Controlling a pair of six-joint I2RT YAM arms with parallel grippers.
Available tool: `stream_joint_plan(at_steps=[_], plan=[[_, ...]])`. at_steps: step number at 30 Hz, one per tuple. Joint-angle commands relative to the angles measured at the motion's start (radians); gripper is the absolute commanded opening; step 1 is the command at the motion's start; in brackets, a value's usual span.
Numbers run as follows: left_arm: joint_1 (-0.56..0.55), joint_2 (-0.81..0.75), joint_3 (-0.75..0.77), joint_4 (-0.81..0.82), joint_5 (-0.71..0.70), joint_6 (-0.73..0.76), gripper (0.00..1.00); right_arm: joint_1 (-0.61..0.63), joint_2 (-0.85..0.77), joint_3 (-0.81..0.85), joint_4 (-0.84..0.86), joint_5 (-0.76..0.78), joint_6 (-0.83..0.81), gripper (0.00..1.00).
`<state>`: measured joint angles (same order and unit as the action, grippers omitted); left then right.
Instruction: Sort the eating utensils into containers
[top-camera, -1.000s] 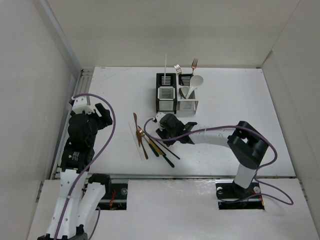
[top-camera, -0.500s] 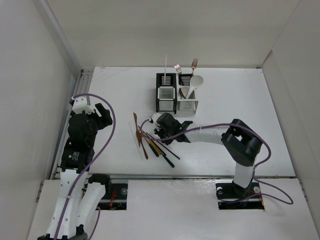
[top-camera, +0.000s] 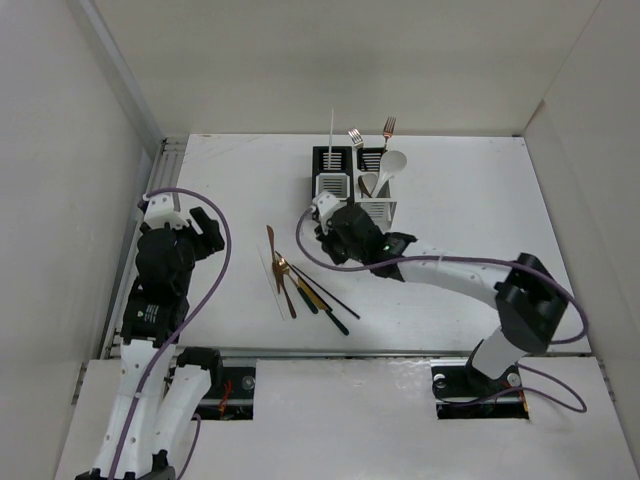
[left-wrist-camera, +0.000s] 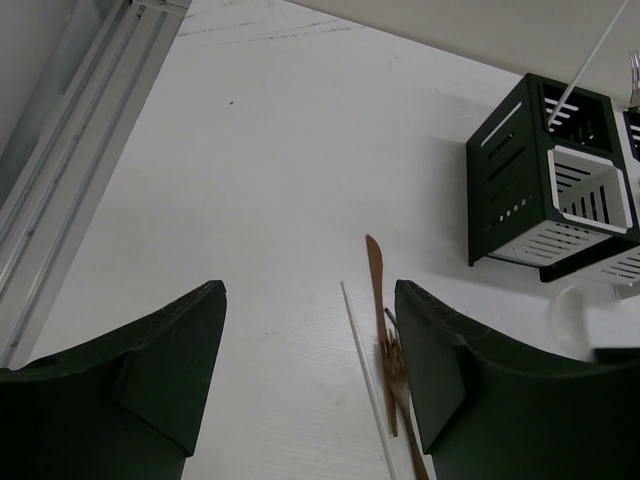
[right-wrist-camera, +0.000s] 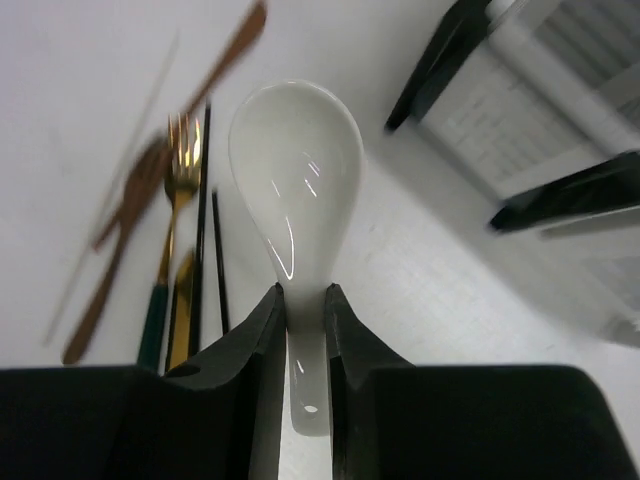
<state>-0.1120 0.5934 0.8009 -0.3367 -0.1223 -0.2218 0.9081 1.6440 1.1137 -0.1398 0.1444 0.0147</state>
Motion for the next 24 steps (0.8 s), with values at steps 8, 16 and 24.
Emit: stream_joint_plan(at_steps=[8,16,24], plan=[[-0.003,0.130,0.027,0.184,-0.002,0.079,0.65,-0.263,-0.178,0.003,0.527,0.181,0.048,0.00],[-0.003,0.339,0.090,0.343,0.026,0.099,0.65,-0.397,-0.033,-0.041,0.873,0.121,0.048,0.00],[0.046,0.523,0.165,0.395,0.088,0.061,0.65,-0.442,0.054,-0.089,0.980,0.101,0.106,0.00]])
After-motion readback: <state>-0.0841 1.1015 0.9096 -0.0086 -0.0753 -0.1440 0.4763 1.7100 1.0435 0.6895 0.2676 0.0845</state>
